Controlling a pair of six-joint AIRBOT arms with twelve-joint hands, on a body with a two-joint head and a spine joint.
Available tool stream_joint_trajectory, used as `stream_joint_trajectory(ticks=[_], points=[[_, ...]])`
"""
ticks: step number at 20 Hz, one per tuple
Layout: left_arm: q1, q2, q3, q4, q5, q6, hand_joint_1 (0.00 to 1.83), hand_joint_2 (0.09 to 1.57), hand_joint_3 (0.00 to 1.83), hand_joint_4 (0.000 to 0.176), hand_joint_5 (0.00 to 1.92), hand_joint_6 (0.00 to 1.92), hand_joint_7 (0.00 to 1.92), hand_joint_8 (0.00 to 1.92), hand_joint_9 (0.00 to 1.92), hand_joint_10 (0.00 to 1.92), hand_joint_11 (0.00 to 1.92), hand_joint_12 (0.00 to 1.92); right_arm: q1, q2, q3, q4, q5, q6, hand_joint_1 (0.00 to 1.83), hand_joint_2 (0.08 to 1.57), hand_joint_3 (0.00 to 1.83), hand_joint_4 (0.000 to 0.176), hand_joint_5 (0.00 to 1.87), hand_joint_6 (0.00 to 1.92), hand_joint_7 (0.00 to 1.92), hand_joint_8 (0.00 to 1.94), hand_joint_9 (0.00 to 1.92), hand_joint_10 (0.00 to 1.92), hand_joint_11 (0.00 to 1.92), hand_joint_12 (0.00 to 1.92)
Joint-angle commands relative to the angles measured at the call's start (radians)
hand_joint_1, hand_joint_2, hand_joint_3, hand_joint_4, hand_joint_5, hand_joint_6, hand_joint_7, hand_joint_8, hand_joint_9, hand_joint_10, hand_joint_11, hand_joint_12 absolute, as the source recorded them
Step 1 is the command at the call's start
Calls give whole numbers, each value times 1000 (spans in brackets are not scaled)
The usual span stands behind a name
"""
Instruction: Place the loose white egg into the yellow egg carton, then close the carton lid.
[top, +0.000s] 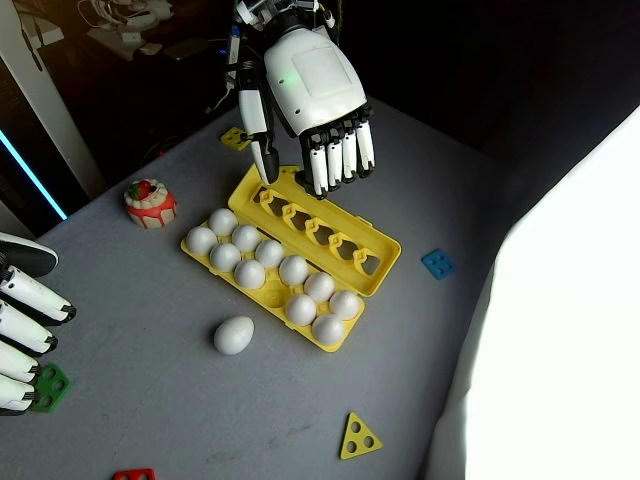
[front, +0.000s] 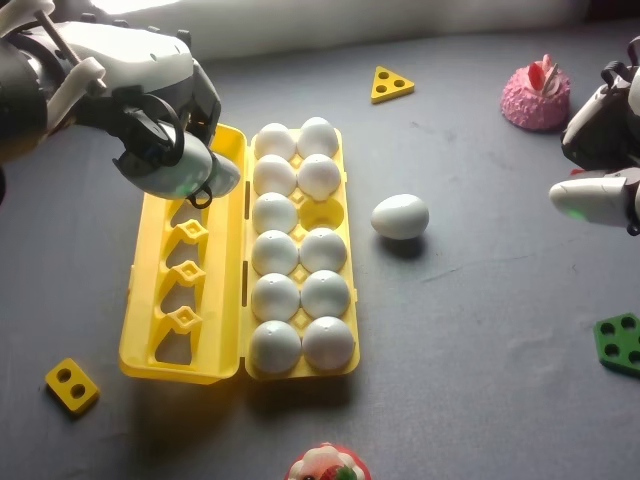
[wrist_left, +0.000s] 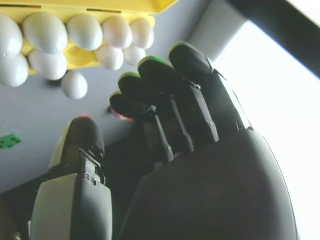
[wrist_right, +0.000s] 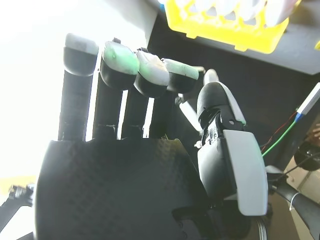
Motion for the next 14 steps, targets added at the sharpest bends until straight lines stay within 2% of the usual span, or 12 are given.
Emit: stream_joint_trajectory(ticks=[1, 2, 3, 4, 5, 7, 9, 11, 13, 14], points=[[-9, 1, 2, 44, 33, 3, 426, 1216, 333, 36, 86, 110, 89, 60, 80, 132, 0, 673, 16, 5, 0, 6, 110, -1, 167, 1101, 255, 0, 52, 179, 54, 38, 11, 110, 0, 97], [-10, 1, 0, 44, 33, 3, 383, 1286, 201, 38, 117, 51, 112, 17, 110, 73, 0, 693, 16, 5, 0, 6, 111, -1, 163, 1162, 124, 0, 78, 129, 51, 12, 10, 64, 0, 19], [-11, 1, -3, 44, 33, 3, 386, 1350, 89, 39, 124, 10, 106, 1, 112, 21, 0, 629, 16, 5, 0, 6, 111, -1, 170, 1194, 37, 0, 100, 83, 46, 2, 18, 42, 0, 0], [-12, 1, -4, 44, 33, 3, 363, 1362, 65, 44, 106, 4, 84, 0, 92, 7, 0, 540, 17, 5, 0, 6, 111, -1, 173, 1193, 29, 0, 86, 71, 42, 0, 8, 35, 0, 0], [-13, 1, -5, 44, 33, 3, 397, 1358, 52, 41, 104, 3, 103, 7, 102, 9, 0, 537, 17, 5, 0, 6, 111, -1, 185, 1187, 23, 0, 64, 57, 39, 0, 1, 16, 0, 0], [-16, 2, -6, 44, 39, 3, 485, 1336, 26, 37, 132, 8, 142, 9, 142, 17, 0, 703, 17, 5, 0, 7, 111, -1, 180, 1174, 14, 0, 30, 39, 31, 0, 0, 2, 0, 0], [-26, 2, -6, 52, 45, 3, 434, 1348, 22, 48, 135, 5, 144, 4, 141, 10, 0, 656, 17, 4, 0, 11, 111, -1, 174, 1150, 2, 0, 6, 24, 32, 5, 0, 0, 0, 0], [-34, 1, -9, 70, 45, 3, 454, 1354, 17, 35, 139, 5, 138, 2, 138, 3, 0, 637, 18, 3, 0, 17, 111, -1, 231, 1126, 0, 0, 0, 2, 50, 10, 0, 0, 0, 0], [-33, 1, -13, 71, 45, 3, 417, 1368, 18, 40, 106, 0, 117, 0, 121, 0, 0, 632, 26, -1, 1, 56, 110, -1, 333, 1091, 0, 0, 0, 0, 42, 5, 13, 5, 0, 0], [-32, 1, -15, 66, 41, 3, 438, 1361, 11, 36, 129, 7, 140, 5, 142, 7, 0, 672, 26, -5, 1, 86, 111, -1, 406, 1075, 0, 0, 0, 0, 33, 2, 22, 9, 0, 0]])
